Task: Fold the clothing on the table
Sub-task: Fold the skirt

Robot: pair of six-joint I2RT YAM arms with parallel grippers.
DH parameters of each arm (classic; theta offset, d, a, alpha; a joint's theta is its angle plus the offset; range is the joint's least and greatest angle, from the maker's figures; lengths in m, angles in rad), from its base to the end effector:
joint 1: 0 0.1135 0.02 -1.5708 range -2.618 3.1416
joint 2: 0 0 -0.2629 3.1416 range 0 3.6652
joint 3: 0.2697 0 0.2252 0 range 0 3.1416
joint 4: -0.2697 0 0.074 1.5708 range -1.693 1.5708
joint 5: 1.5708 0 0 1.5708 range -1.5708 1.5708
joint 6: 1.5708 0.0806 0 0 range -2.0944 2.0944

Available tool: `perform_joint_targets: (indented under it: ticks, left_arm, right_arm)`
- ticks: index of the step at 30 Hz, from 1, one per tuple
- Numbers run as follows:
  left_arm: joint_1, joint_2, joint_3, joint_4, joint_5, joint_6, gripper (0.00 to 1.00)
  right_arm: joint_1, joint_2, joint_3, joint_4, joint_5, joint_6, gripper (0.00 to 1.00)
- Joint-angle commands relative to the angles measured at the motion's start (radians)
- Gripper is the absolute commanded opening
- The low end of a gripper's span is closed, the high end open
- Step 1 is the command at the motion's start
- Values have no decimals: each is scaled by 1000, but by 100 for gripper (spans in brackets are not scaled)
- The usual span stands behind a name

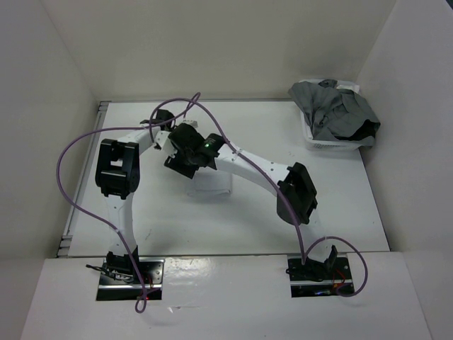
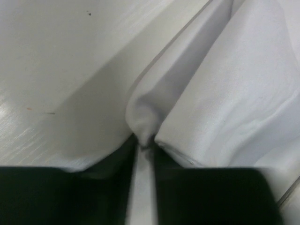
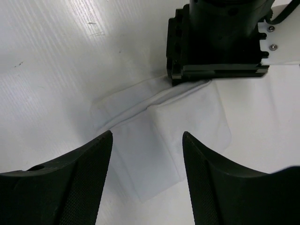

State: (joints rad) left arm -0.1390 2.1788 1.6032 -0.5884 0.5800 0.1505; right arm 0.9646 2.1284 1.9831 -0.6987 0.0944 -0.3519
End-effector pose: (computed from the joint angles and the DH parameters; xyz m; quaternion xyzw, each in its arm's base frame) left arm 0.4305 -0.1048 0.1316 0.1925 0.9203 -0.2789 0.1952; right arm 0.2826 0.3943 0.2493 -0.5579 0.7488 0.0650 0.3518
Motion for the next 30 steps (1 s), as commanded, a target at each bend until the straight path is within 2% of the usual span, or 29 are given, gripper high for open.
perform_joint_targets:
  ticks: [1, 4, 8, 9, 12, 16, 21, 27, 30]
  left_arm:
    - [16, -28, -15, -28, 0, 4, 40]
    - [54, -63, -5, -47, -14, 4, 64]
    - [120, -132, 4, -77, -39, -5, 83]
    - [134, -146, 4, -77, -60, -5, 85]
    - [182, -214, -23, -87, -98, -5, 88]
    - [179, -336, -72, -61, -109, -5, 91]
    - [21, -399, -97, -39, -97, 56, 92]
    - [-207, -399, -107, -2, -193, 116, 92]
    - [-272, -363, -117, 25, -239, 127, 92]
  right_arm:
    - [-26, -114, 36, -28, 5, 5, 67]
    - [-52, -200, -33, -42, 30, -16, 68]
    - [-130, -320, -217, -15, 71, -25, 70]
    - [-153, -344, -249, -15, 71, -25, 70]
    - [-259, -438, -374, 7, 38, -25, 70]
    - [-410, -547, -533, 31, 2, -15, 71]
    - [-604, -659, -679, 94, -7, 28, 73]
    - [-719, -716, -803, 114, -36, 74, 75]
    - [-757, -739, -823, 114, -45, 83, 75]
